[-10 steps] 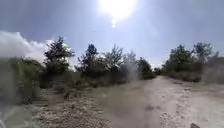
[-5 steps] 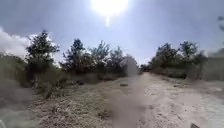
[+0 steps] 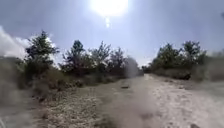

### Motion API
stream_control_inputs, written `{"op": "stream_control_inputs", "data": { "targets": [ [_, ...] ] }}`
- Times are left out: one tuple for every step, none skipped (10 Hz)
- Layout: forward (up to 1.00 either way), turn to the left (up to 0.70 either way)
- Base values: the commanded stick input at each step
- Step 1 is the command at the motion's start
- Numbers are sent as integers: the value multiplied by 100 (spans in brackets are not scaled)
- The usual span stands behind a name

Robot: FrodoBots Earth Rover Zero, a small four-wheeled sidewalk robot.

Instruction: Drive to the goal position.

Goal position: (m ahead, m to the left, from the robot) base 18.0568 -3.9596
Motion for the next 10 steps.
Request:
{"op": "stream_control_inputs", "data": {
  "targets": [
    [45,2],
    [45,2],
    [45,2],
    [45,0],
    [45,-27],
    [45,-27],
    [45,2],
    [45,2],
    [45,2],
    [45,0]
  ]
}}
